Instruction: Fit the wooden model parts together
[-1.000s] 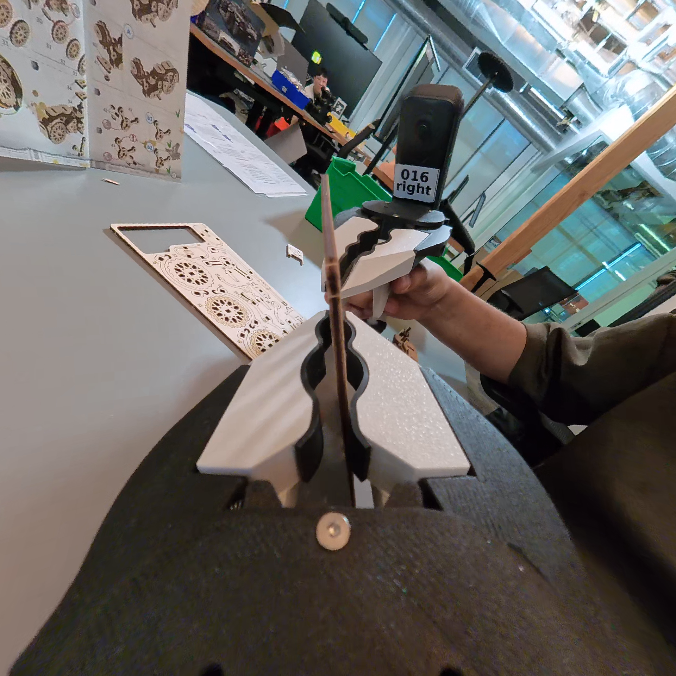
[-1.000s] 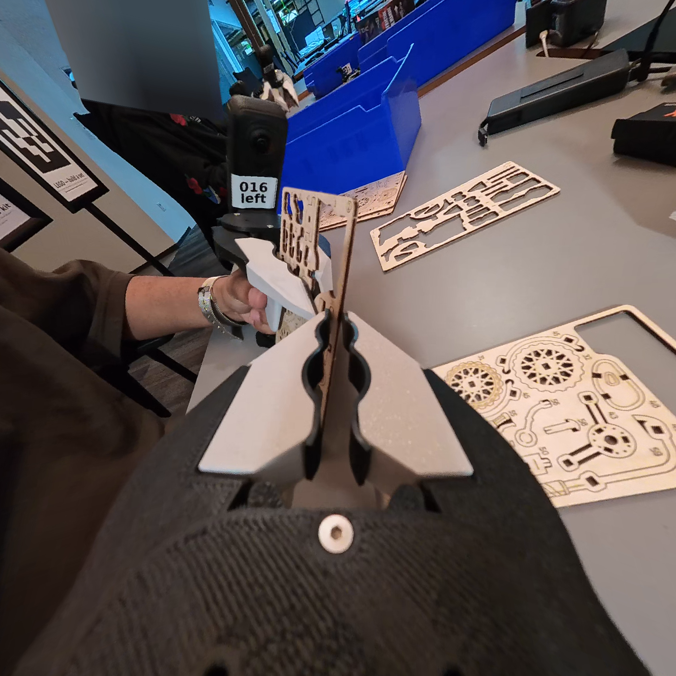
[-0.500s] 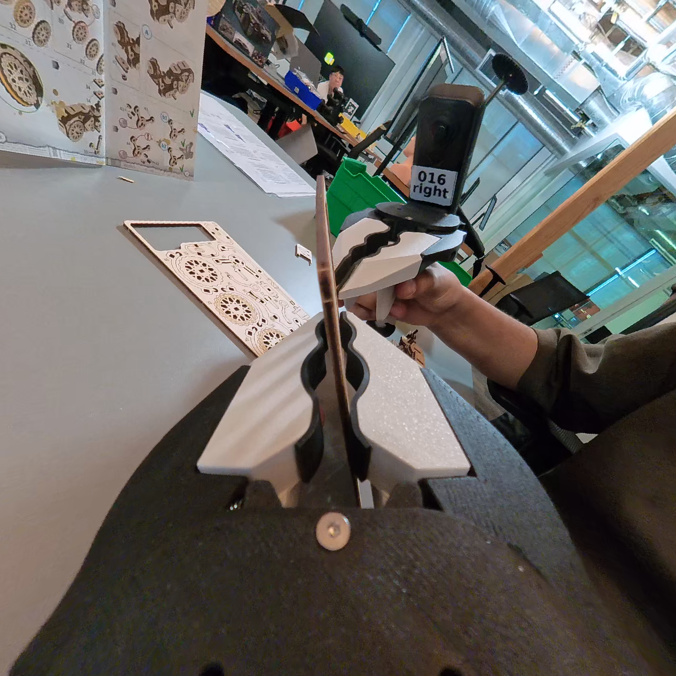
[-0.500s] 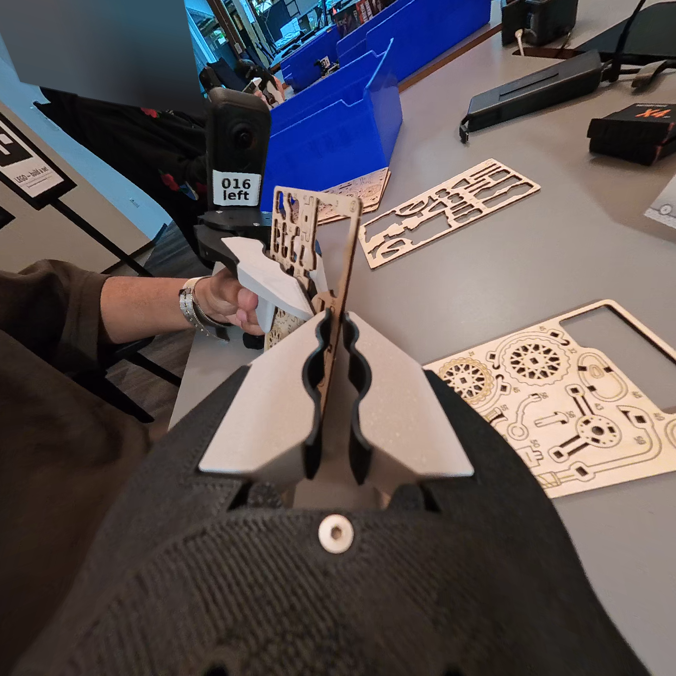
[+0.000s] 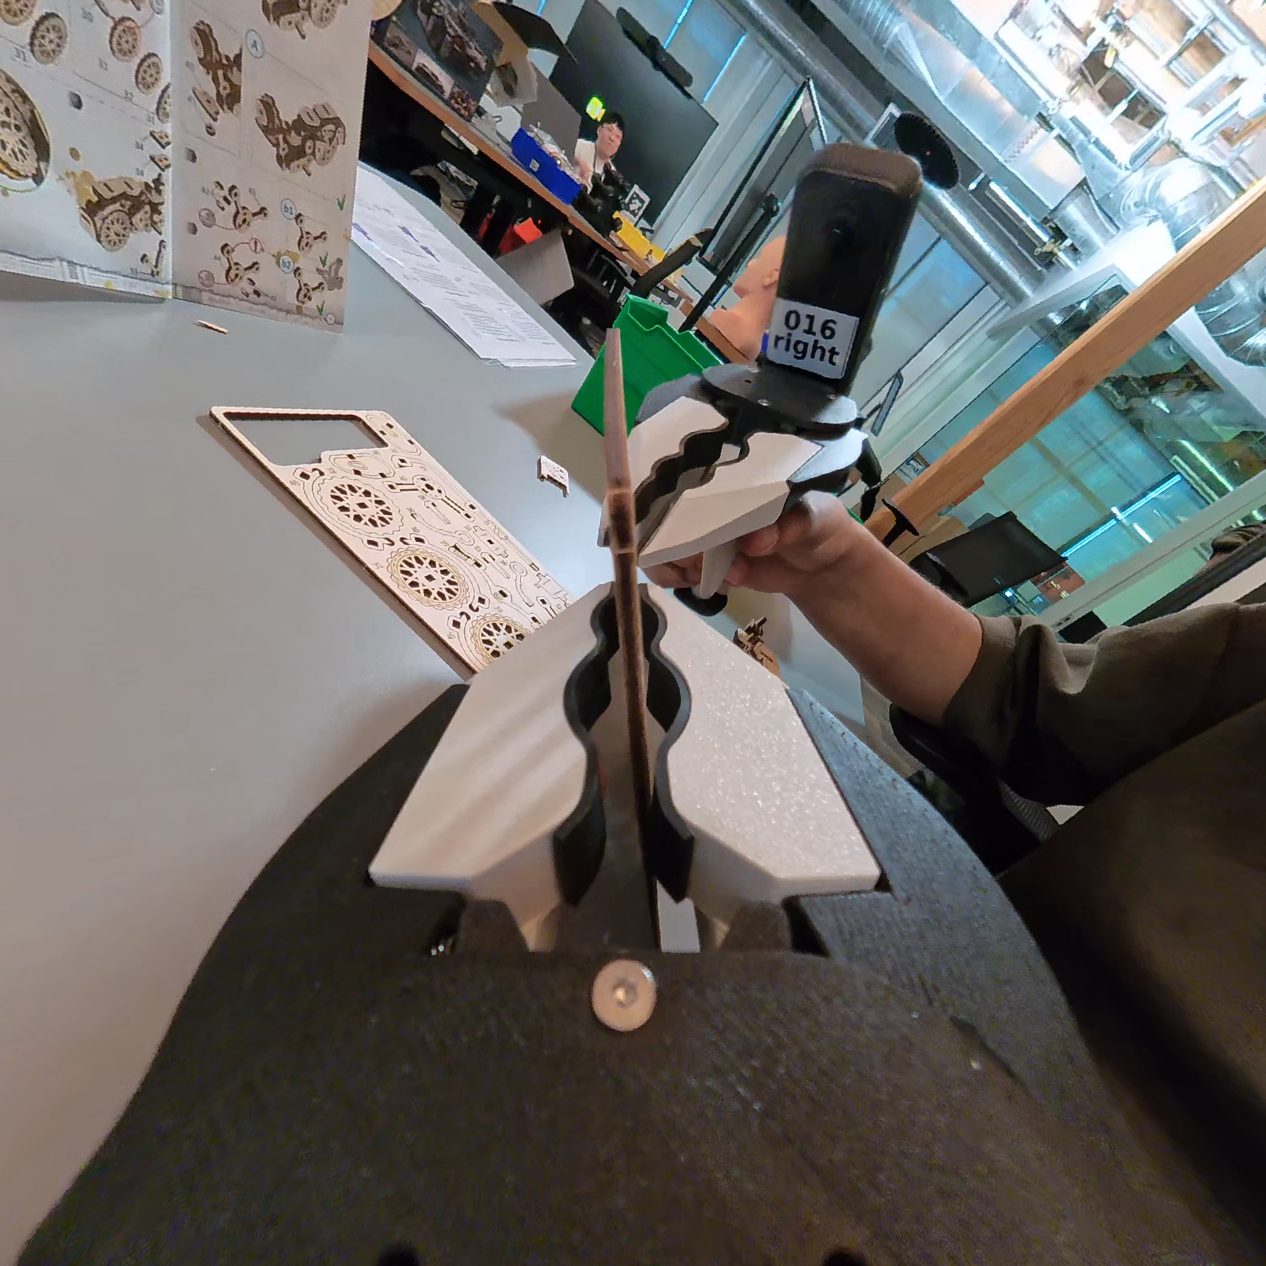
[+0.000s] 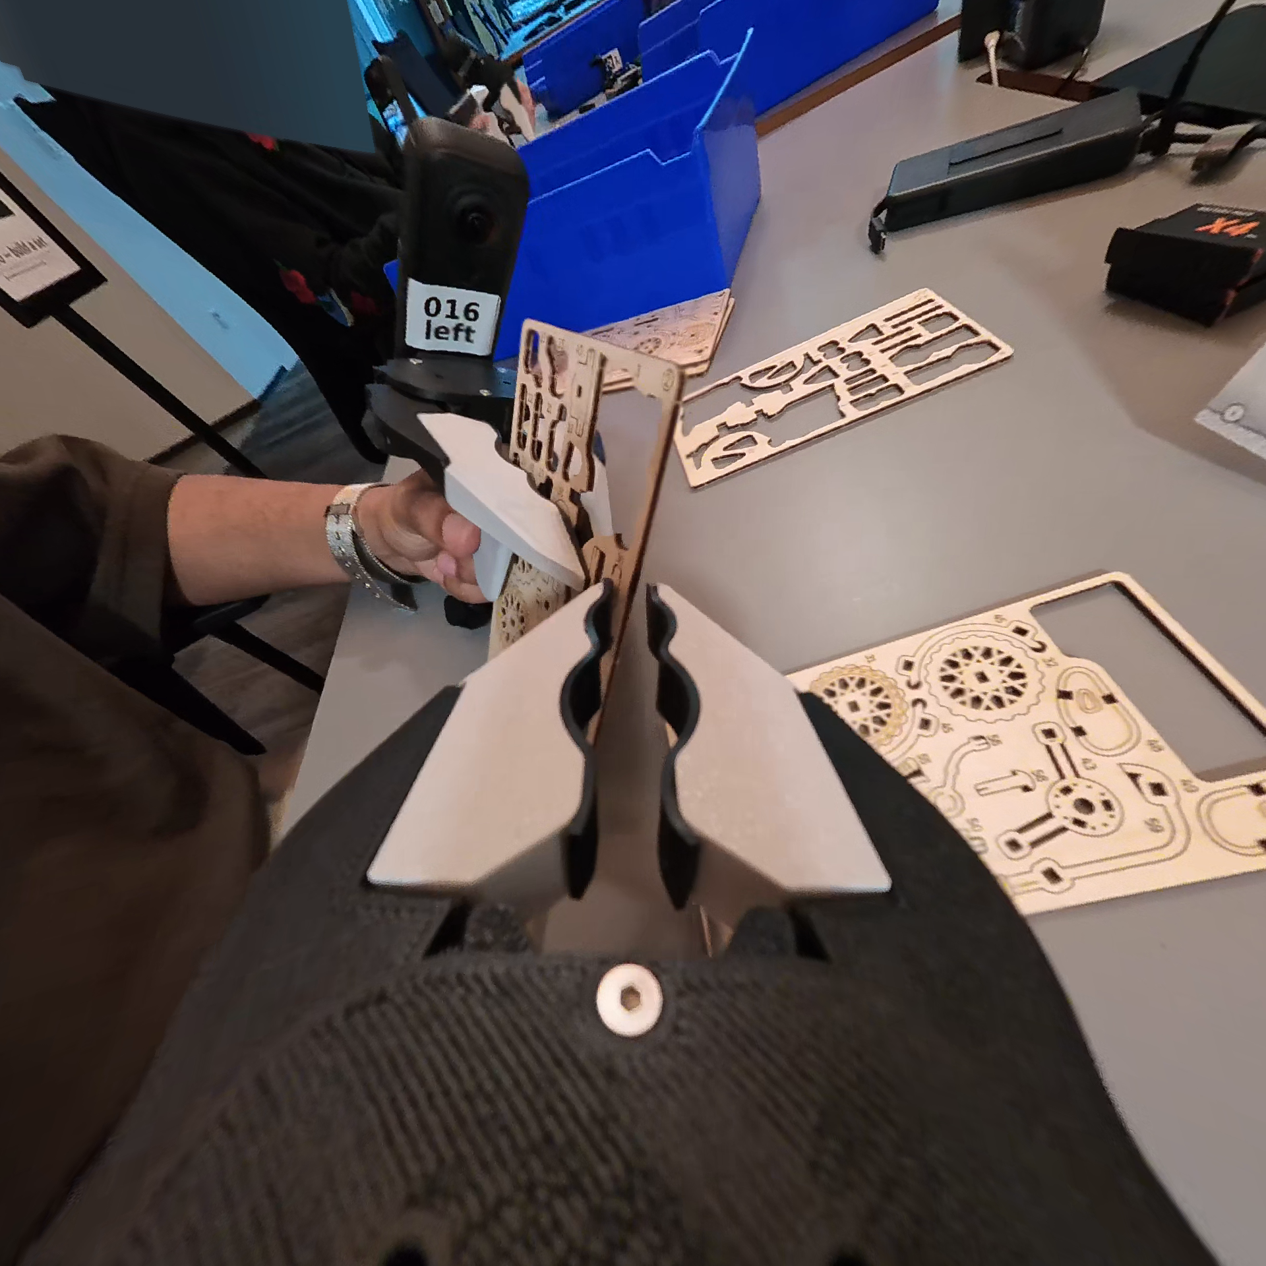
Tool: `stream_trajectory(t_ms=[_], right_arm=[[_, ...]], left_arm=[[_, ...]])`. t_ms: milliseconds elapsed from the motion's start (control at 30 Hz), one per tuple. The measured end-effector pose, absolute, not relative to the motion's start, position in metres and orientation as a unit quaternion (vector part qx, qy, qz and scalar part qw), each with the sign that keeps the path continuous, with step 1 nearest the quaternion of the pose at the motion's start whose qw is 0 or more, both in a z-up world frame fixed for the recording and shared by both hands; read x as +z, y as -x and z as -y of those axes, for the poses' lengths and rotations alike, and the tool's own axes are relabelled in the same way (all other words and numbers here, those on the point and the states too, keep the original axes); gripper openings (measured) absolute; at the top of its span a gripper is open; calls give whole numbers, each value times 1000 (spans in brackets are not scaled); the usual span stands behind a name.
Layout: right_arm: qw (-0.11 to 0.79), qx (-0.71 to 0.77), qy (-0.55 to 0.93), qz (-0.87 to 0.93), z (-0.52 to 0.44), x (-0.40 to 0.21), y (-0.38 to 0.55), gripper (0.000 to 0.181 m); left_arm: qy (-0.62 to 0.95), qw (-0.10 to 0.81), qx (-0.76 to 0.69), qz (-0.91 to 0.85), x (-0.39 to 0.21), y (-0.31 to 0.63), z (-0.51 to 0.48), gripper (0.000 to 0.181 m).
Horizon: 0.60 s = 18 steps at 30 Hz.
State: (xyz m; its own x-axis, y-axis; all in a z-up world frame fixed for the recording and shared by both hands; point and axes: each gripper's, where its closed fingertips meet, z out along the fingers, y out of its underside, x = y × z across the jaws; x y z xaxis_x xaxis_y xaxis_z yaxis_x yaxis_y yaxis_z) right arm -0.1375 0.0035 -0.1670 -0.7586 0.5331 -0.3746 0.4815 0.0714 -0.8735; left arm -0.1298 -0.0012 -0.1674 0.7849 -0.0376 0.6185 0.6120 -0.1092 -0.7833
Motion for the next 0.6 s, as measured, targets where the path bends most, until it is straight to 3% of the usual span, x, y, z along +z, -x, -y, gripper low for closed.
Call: stream_trajectory(t_ms=[600], right_arm=[[8, 597, 374, 709, -2, -170, 141, 4]], left_arm=[[706, 632, -235, 217, -170, 133, 1, 0]])
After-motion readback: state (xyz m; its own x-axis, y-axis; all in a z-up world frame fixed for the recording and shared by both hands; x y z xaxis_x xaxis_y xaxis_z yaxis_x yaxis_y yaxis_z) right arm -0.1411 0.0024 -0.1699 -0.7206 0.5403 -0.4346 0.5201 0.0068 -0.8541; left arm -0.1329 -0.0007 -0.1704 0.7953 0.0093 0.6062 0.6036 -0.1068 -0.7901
